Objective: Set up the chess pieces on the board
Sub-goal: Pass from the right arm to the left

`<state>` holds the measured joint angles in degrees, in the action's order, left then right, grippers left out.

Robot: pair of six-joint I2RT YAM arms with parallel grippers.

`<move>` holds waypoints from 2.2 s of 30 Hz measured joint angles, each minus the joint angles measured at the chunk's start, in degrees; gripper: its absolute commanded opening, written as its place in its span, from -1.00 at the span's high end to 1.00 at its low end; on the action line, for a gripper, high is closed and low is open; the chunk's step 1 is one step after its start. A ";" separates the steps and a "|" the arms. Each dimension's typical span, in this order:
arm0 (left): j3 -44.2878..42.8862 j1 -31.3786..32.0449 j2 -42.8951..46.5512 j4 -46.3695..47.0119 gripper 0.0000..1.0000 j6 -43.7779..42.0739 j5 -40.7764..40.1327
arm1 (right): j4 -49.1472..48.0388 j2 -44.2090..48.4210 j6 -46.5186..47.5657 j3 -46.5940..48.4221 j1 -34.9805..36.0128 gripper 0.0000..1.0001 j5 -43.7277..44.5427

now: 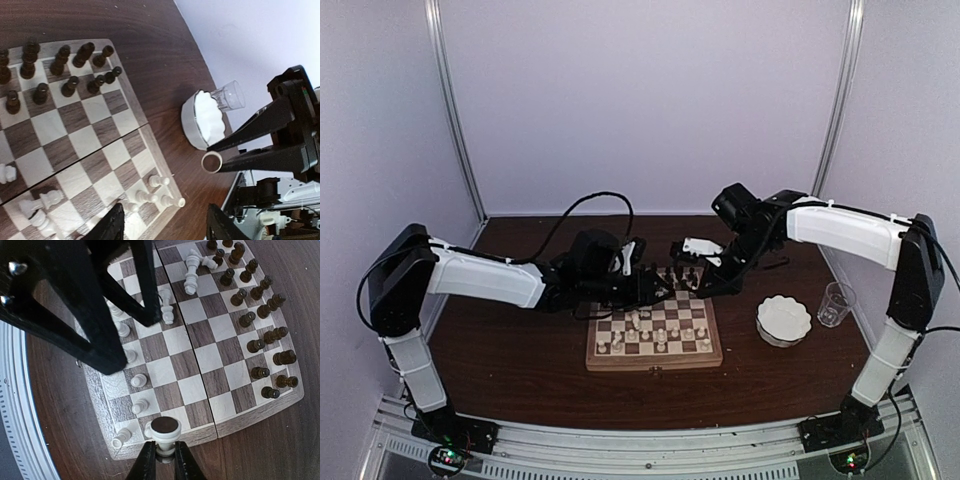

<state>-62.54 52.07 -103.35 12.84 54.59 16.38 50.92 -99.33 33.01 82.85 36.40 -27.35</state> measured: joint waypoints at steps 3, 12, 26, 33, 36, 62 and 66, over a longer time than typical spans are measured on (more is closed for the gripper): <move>-0.92 0.00 -1.68 3.32 -0.08 2.56 3.15 | 0.22 0.87 0.09 0.00 0.76 0.74 -1.01; -2.12 0.00 -5.42 12.13 0.05 9.38 9.60 | 0.85 0.98 0.22 0.00 2.25 0.74 -2.21; -2.29 0.00 -7.91 18.14 0.41 16.46 13.44 | 0.76 0.98 -0.07 0.00 2.47 0.73 -2.38; -2.29 0.00 -8.57 19.78 0.55 18.53 13.86 | 0.74 1.18 -0.31 0.00 2.47 0.73 -2.47; -2.29 0.00 -8.94 20.48 0.60 19.28 14.05 | 0.70 1.38 -0.50 0.00 2.47 0.73 -2.54; -2.29 0.02 -10.25 43.58 0.81 23.78 14.36 | -4.87 19.06 -10.58 -5.64 -13.20 0.06 -24.92; -2.73 0.04 -10.36 48.35 0.82 24.44 14.08 | -8.59 18.84 -15.52 -9.11 -13.14 0.06 -30.84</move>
<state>-65.28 52.12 -113.71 61.19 79.02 30.46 42.33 -80.49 17.50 73.73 23.27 -58.19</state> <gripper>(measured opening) 0.146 0.470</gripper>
